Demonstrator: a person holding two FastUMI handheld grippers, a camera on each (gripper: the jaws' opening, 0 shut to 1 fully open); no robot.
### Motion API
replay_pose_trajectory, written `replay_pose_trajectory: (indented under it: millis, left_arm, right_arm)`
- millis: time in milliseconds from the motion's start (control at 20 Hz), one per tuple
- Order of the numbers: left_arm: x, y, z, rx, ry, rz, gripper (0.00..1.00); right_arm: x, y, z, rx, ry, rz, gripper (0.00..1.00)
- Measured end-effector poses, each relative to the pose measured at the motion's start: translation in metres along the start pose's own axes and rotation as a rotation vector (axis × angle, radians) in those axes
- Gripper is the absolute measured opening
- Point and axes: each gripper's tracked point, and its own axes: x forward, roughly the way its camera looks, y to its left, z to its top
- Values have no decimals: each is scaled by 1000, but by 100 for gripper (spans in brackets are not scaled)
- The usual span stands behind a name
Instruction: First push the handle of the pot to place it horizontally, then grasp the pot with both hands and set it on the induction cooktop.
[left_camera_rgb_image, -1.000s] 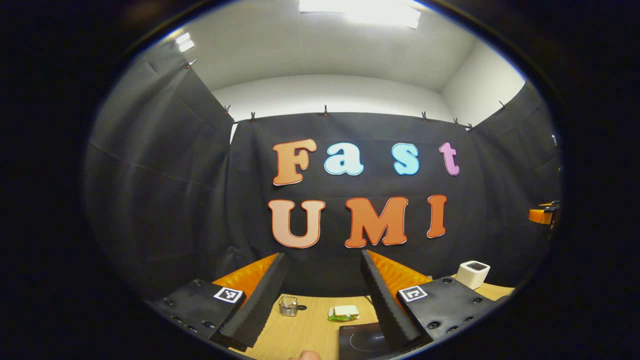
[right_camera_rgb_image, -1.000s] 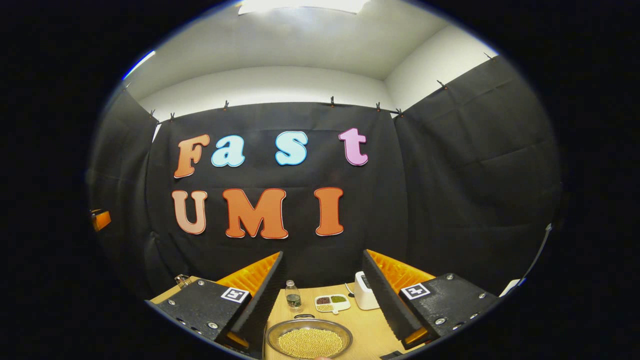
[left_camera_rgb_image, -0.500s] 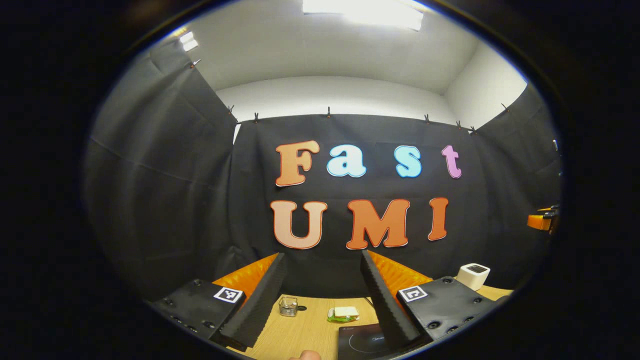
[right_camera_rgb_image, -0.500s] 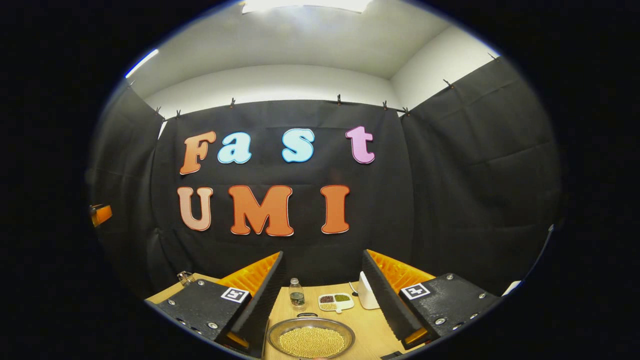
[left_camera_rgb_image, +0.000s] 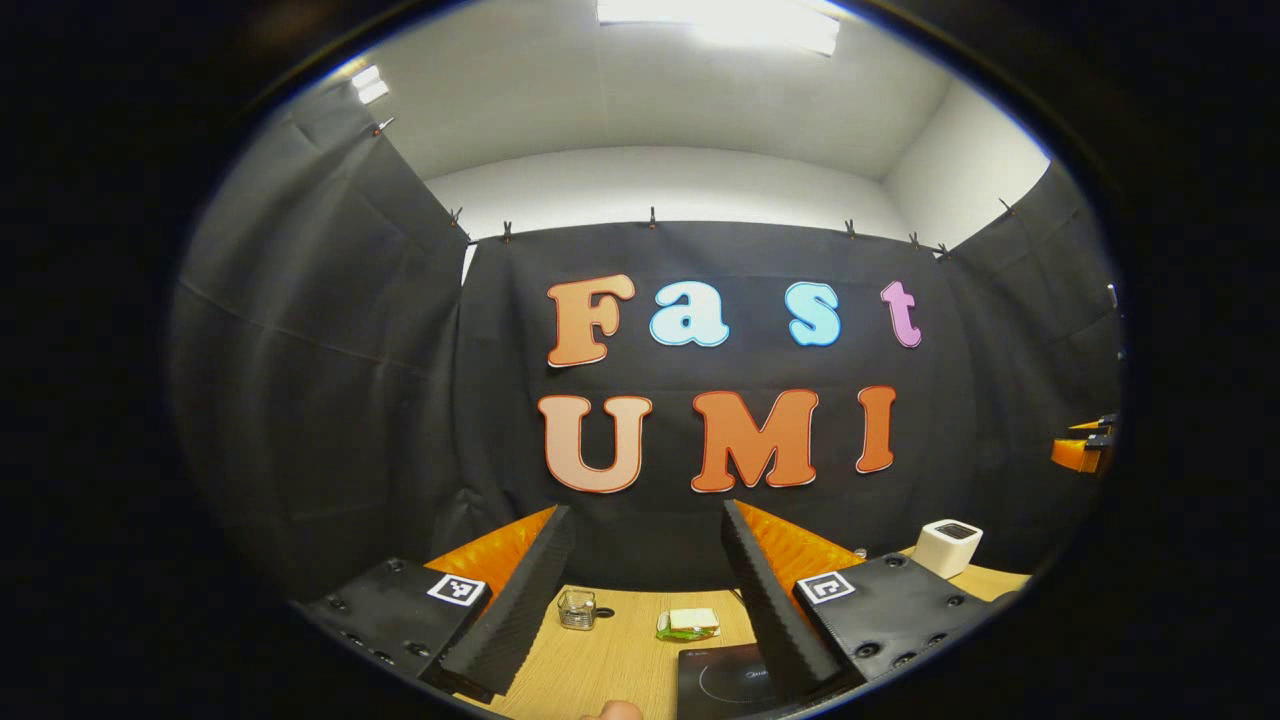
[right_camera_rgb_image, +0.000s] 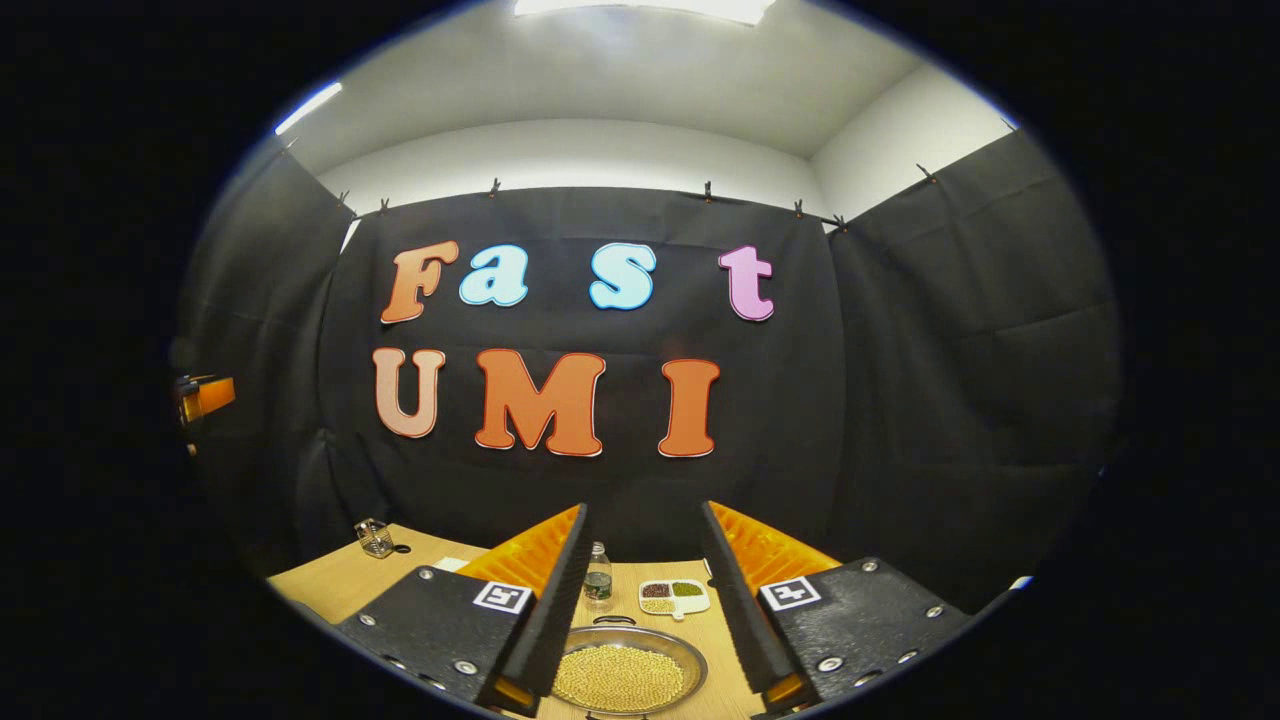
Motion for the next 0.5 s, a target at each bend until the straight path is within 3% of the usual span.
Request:
replay_pose_trajectory:
  millis: [50, 250, 500]
  left_arm:
    - [1, 0, -1, -3, 3, -1, 98]
    - [2, -5, -6, -11, 11, -13, 99]
    - [3, -12, -9, -7, 13, -27, 99]
  right_arm:
    - [0, 7, -4, -10, 6, 18, 65]
    - [-2, 32, -29, 21, 68, 107, 40]
    - [0, 43, -69, 28, 141, 136, 4]
